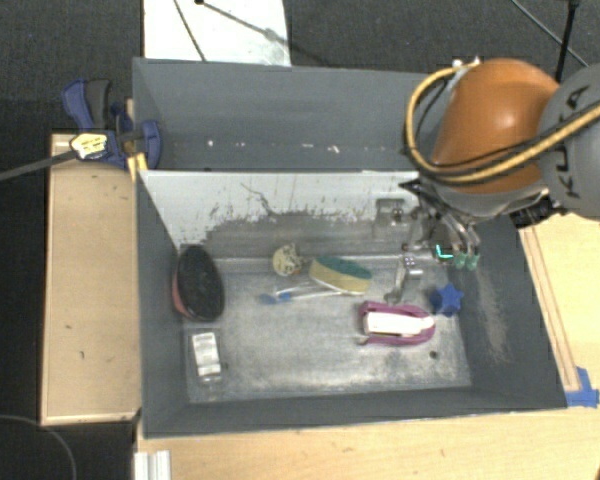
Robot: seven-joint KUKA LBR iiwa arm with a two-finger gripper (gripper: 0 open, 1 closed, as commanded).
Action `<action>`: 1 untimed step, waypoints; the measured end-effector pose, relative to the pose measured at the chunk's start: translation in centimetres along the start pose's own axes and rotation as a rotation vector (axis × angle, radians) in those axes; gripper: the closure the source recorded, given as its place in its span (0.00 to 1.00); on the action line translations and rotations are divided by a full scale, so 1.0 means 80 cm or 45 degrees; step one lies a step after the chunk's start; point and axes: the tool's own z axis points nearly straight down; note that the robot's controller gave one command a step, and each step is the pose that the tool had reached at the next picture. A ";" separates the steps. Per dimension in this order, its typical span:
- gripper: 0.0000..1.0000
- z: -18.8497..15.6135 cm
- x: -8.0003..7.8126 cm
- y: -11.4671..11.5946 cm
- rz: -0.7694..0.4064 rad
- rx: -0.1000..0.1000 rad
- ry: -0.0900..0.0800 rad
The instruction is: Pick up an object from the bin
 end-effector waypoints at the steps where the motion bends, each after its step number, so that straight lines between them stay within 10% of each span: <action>1: 0.00 0.173 0.028 -0.040 0.303 -0.006 0.013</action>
Offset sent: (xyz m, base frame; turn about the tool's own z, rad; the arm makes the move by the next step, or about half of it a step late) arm -0.0203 -0.0344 -0.1373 0.2387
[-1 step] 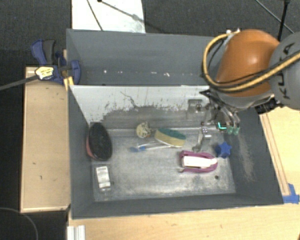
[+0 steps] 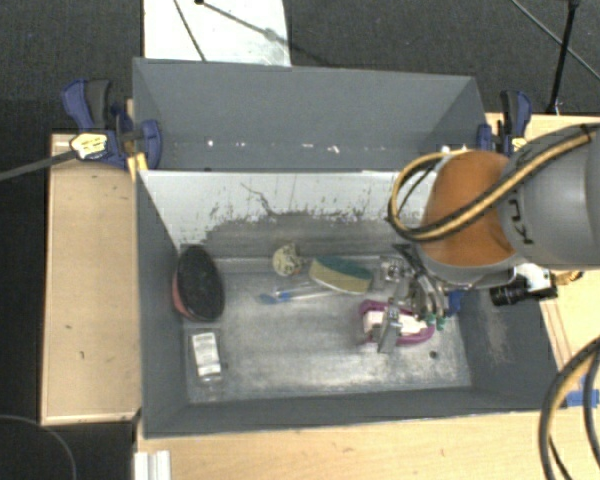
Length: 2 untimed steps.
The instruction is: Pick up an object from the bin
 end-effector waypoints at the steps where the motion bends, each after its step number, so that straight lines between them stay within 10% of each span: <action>1: 1.00 -0.005 -0.003 0.000 -0.004 0.000 -0.013; 2: 1.00 -0.216 0.019 -0.010 -0.002 0.000 -0.034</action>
Offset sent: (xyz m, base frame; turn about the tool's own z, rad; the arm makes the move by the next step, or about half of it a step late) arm 0.0000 0.0000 0.0000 0.0000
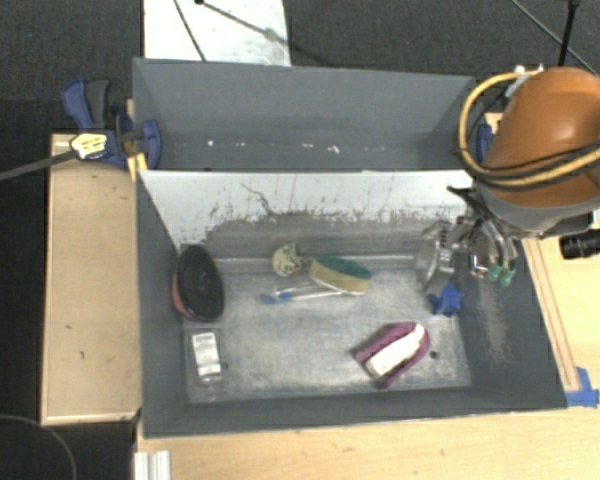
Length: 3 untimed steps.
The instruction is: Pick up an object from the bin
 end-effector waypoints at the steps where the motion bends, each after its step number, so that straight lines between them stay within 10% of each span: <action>1: 1.00 0.127 0.033 -0.020 -0.196 0.002 0.021; 2: 0.00 0.123 0.030 -0.019 -0.196 0.001 0.011; 3: 0.00 0.213 0.068 -0.015 -0.278 0.002 0.013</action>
Offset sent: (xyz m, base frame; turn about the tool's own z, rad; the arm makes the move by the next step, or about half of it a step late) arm -0.0268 -0.0096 -0.0990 -0.1545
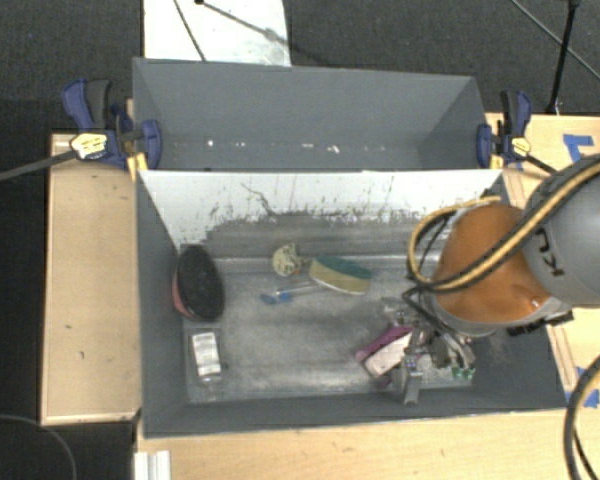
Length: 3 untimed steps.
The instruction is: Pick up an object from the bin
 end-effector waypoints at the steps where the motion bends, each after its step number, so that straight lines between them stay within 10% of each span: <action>1: 1.00 -0.004 -0.001 0.001 -0.001 -0.002 -0.002; 2: 1.00 -0.178 -0.026 0.042 -0.026 -0.001 -0.014; 3: 1.00 -0.099 -0.008 0.030 0.111 0.000 0.006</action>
Offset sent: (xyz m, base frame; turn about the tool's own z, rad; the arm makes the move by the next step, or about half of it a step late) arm 0.0000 0.0000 0.0000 0.0000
